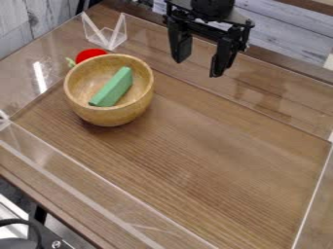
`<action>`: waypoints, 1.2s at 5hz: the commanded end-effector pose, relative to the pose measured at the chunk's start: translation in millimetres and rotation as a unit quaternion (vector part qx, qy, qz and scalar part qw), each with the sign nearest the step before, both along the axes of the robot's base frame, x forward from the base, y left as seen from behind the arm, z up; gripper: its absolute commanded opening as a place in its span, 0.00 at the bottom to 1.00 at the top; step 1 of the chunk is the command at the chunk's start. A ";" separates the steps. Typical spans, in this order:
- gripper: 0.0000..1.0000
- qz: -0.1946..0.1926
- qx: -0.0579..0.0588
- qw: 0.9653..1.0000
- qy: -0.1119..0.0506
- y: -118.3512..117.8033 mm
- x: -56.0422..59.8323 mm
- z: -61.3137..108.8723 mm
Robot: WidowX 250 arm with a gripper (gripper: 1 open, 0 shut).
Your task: Remove the green block from the brown bowl and put it on the table
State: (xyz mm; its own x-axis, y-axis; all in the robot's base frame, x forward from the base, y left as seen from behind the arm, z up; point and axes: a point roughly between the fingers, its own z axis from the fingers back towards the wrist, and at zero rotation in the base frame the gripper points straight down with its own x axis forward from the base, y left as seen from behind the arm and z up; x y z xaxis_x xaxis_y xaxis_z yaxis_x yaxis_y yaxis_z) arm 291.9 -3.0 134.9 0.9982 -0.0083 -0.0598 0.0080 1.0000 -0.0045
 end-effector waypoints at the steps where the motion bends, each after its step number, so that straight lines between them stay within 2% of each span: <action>1: 1.00 0.024 0.001 1.000 0.014 2.9 -4.2 -17.1; 2: 1.00 0.051 0.006 0.999 0.010 29.5 -15.2 -26.2; 4: 1.00 0.029 0.016 0.999 -0.010 109.2 -33.9 -41.0; 5: 1.00 0.018 0.017 1.000 -0.009 139.0 -34.8 -37.8; 6: 1.00 0.016 0.021 1.000 -0.012 154.1 -30.1 -38.4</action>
